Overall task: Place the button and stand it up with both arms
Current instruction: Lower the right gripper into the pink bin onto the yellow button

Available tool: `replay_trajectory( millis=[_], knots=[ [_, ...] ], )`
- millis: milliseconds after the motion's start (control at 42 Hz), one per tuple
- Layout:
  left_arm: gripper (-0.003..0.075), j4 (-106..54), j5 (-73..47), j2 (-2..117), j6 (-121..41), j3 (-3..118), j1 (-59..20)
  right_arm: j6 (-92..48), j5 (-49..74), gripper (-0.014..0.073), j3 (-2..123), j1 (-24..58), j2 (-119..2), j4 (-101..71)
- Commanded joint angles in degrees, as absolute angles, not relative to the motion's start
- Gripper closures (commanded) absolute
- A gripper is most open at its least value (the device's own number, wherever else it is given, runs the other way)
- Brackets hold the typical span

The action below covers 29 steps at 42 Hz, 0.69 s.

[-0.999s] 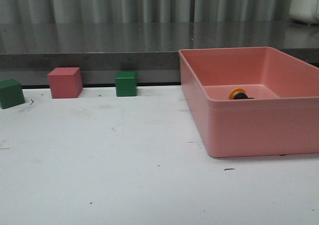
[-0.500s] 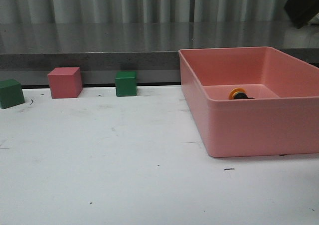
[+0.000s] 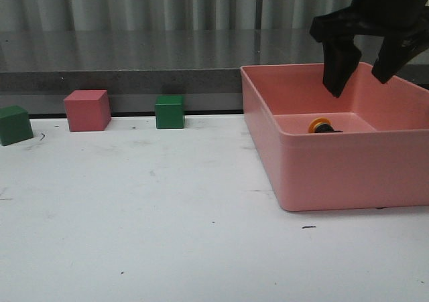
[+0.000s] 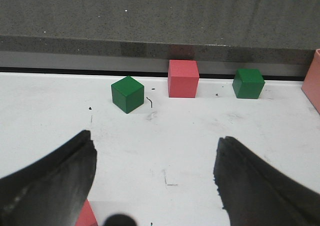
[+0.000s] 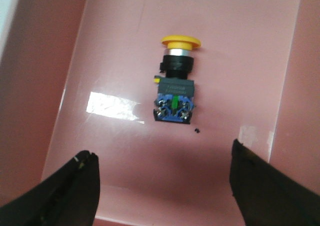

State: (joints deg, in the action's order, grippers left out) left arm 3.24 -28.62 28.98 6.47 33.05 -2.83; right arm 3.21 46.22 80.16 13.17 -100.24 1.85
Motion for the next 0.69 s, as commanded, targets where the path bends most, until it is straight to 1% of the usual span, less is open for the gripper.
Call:
replay_trajectory(
  millis=[0,404,666],
  knots=[
    [0.0229,2.9,-24.2,29.5,6.7,35.0,-3.3,4.2,45.0,0.0033,84.8,11.7,-101.7,2.5],
    [0.0228,2.9,-24.2,29.5,6.7,35.0,-3.3,4.2,46.3,0.0033,96.0,10.5,-115.0,-0.6],
    [0.0229,2.9,-24.2,29.5,6.7,35.0,-3.3,4.2,46.1,0.0033,97.5,10.5,-119.4,-1.4]
  ],
)
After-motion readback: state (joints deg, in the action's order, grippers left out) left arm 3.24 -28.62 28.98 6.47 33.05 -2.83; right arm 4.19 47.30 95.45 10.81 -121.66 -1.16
